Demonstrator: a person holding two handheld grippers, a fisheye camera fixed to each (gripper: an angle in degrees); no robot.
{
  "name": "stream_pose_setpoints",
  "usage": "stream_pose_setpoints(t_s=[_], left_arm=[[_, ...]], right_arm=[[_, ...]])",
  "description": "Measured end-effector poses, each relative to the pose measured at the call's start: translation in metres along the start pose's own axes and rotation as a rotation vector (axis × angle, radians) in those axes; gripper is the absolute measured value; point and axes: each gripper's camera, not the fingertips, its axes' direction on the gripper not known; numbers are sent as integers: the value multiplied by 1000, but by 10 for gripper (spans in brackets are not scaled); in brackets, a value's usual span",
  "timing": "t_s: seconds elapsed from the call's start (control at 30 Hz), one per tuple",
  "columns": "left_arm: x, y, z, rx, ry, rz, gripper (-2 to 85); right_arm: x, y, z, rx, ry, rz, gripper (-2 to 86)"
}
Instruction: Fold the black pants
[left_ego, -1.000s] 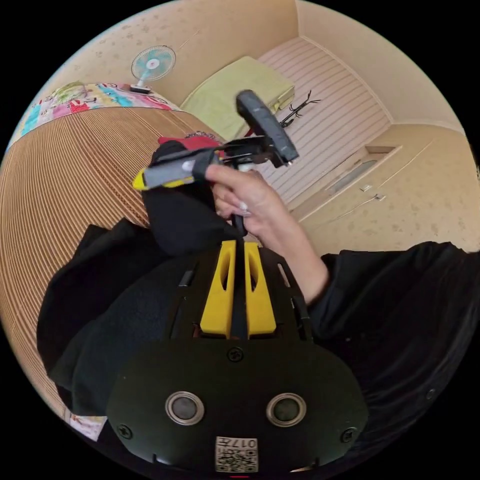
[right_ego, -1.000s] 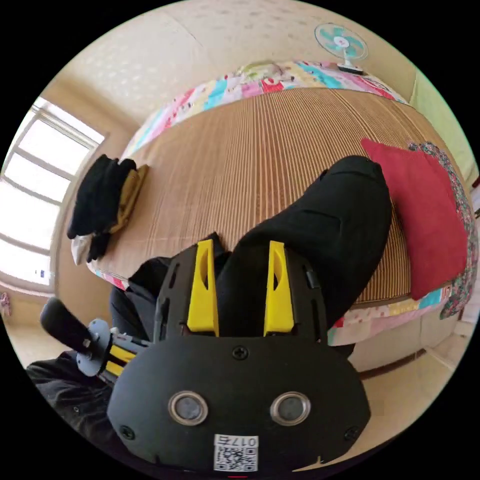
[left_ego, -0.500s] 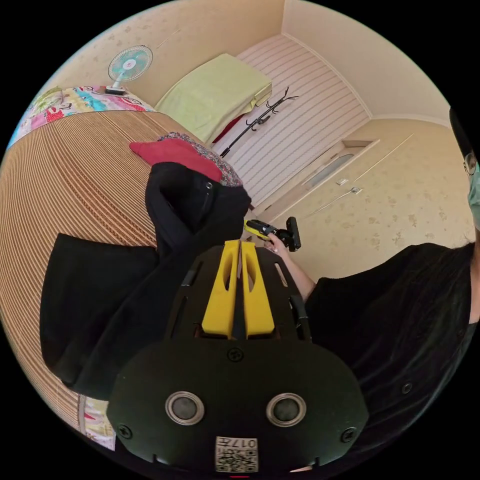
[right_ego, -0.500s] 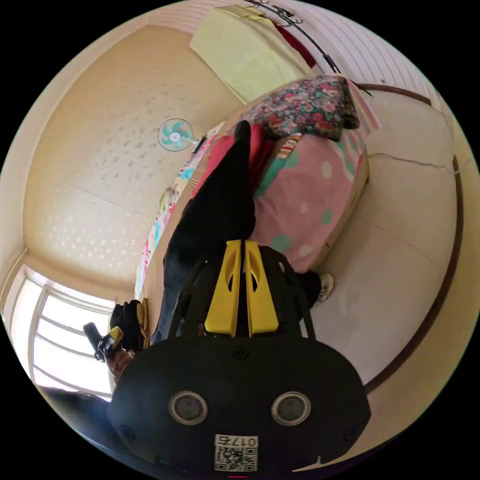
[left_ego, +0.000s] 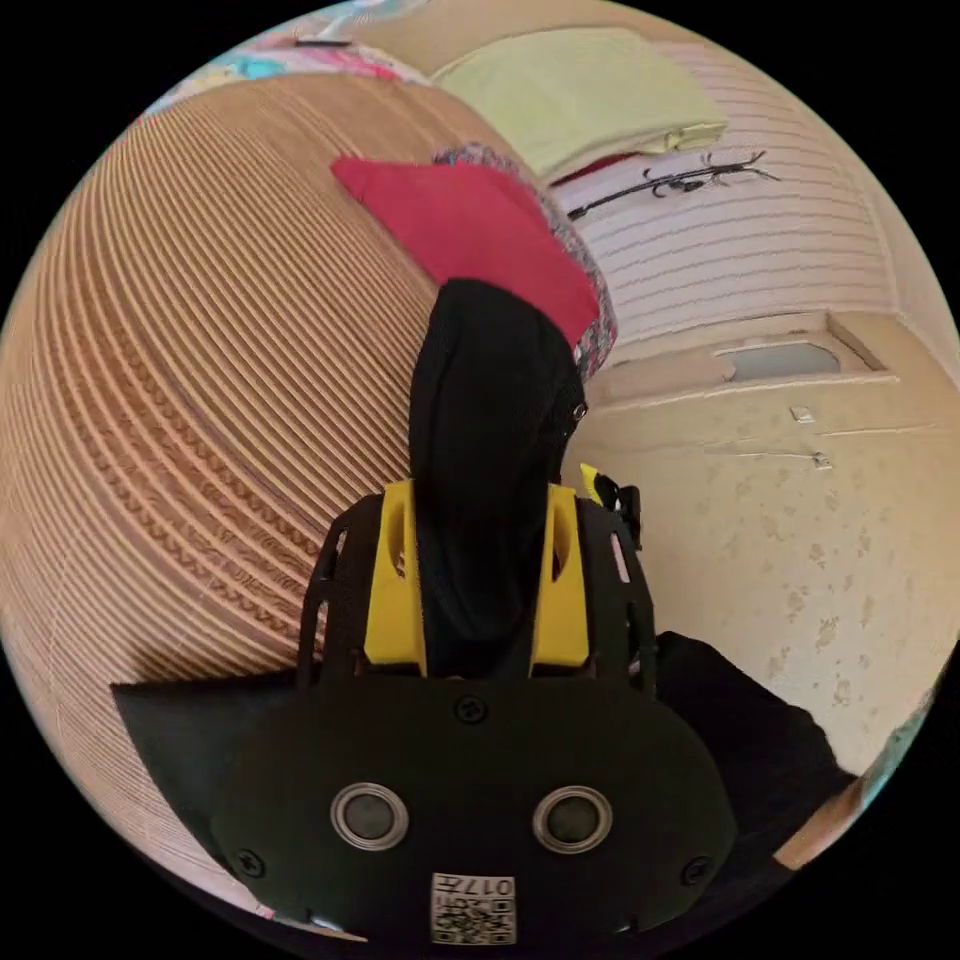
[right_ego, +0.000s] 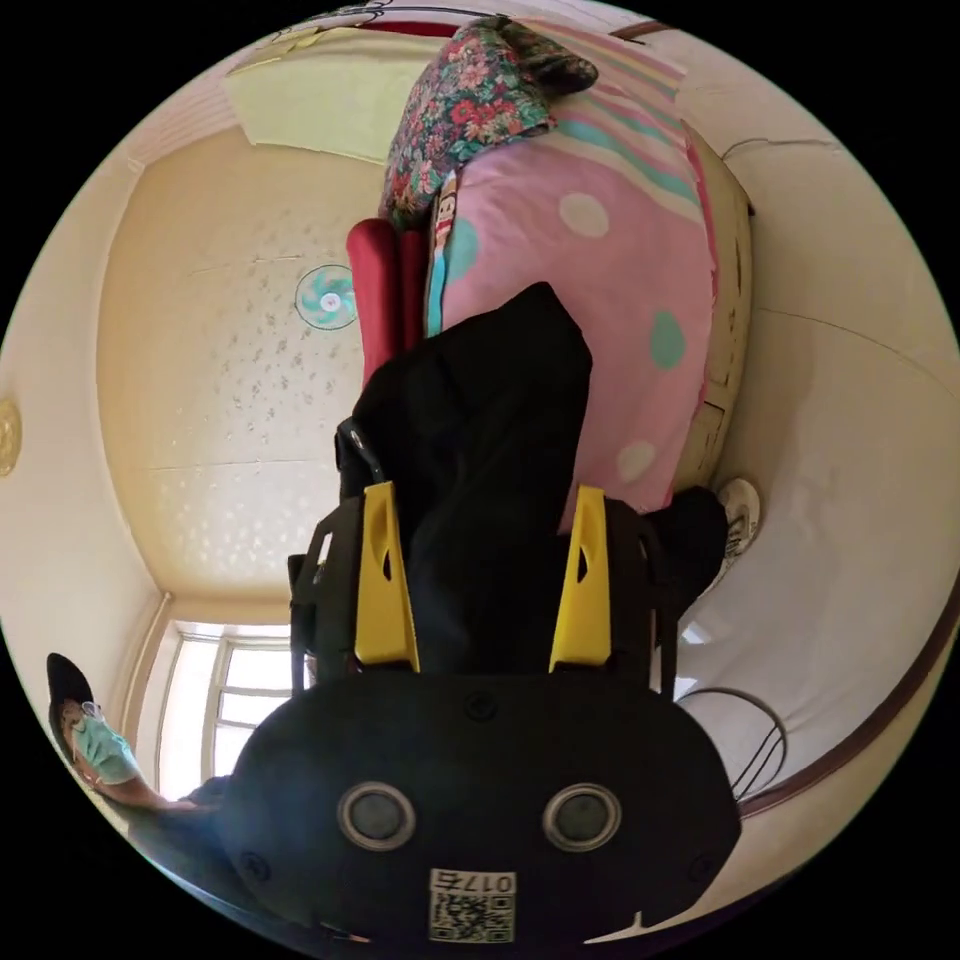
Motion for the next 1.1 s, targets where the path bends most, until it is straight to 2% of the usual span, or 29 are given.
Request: stream_pose_setpoints(t_s=[0.03, 0.07, 0.17, 0.2, 0.23, 0.27, 0.33, 0.37, 0.43, 0.47, 0.53, 0.57, 0.63, 0.73, 0.8, 0.97, 1.07, 1.1], left_arm=[[-2, 3, 8, 15, -14, -18, 84], [0, 8, 9, 28, -16, -4, 78], [34, 55, -25, 129, 117, 296, 55], [53, 85, -51, 194, 122, 412, 52], [69, 116, -79, 266, 91, 459, 51], [75, 132, -95, 314, 96, 473, 50], [96, 201, -167, 571, 206, 528, 49], [101, 220, -187, 648, 234, 550, 49], [135, 305, -262, 934, 320, 748, 49], [146, 327, -279, 989, 318, 808, 49], [198, 398, -329, 1124, 169, 897, 49], [212, 412, -338, 1149, 114, 885, 49], [271, 470, -356, 1279, -111, 923, 49], [331, 522, -369, 1365, -200, 957, 49], [356, 536, -378, 1399, -209, 944, 50], [418, 559, -380, 1515, -417, 975, 51], [431, 534, -409, 1469, -385, 917, 52], [428, 509, -429, 1438, -368, 865, 52]], right_arm=[[7, 2, 2, -29, 37, 71, 147], [6, 6, -2, -26, 67, 88, 123], [-38, 51, -51, 91, -14, -72, 64], [-67, 76, -74, 119, -106, -231, 56], [-98, 100, -88, 89, -204, -421, 50], [-112, 111, -92, 73, -248, -506, 47], [-168, 156, -108, 60, -455, -800, 38], [-181, 167, -114, 73, -527, -873, 36], [-225, 201, -133, 106, -872, -1112, 29], [-236, 205, -135, 98, -942, -1148, 28], [-293, 223, -137, 40, -1077, -1237, 26], [-309, 229, -136, 21, -1087, -1264, 26], [-372, 261, -137, -26, -1118, -1359, 25], [-432, 309, -154, 49, -1147, -1500, 26], [-464, 325, -157, 47, -1149, -1525, 26], [-527, 366, -158, 113, -1140, -1561, 31], [-567, 378, -137, 178, -965, -1510, 38], [-590, 377, -116, 207, -822, -1480, 41]])
